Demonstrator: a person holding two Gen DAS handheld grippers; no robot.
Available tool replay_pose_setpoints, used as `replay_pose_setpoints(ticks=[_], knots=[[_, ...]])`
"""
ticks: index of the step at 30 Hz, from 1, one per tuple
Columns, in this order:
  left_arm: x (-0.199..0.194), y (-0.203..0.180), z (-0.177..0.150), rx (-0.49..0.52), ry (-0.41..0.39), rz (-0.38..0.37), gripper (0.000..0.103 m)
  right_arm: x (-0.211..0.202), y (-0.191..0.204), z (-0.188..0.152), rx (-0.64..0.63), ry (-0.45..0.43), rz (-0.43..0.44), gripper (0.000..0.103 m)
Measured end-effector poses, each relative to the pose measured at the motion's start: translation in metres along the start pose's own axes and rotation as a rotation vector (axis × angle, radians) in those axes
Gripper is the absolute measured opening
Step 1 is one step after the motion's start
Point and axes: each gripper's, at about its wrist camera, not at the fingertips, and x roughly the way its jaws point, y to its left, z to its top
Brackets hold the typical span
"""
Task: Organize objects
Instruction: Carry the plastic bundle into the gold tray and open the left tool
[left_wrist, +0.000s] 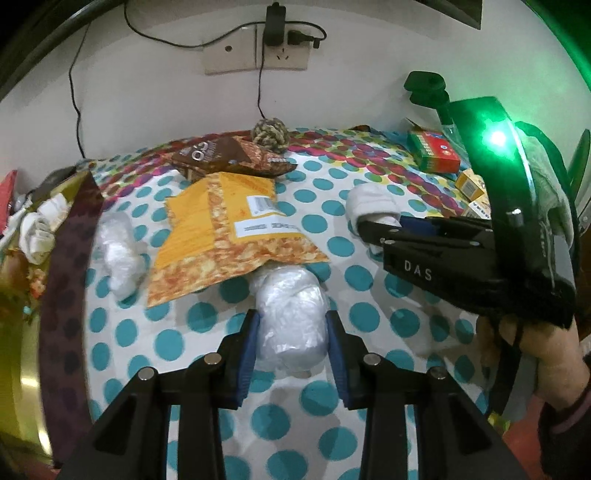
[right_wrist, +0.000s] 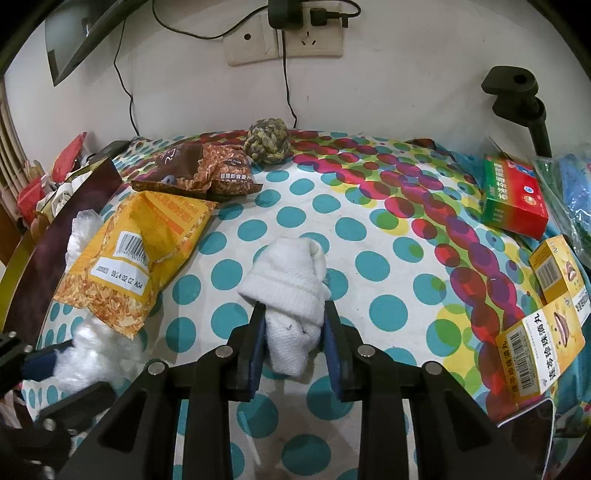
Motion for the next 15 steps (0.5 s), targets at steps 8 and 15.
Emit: replay_pose_setpoints(ticks=[8,15], knots=[[-0.034,0.018,-0.01,0.003,-0.02,0.019,0.036,0.0,0.001,0.001,-0.01,0.002,-0.009,0.027],[-0.073,0.045,-0.021,-0.016,-0.053,0.054,0.036,-0.001,0.005,0.0,-0.029,0.005,-0.026,0.028]])
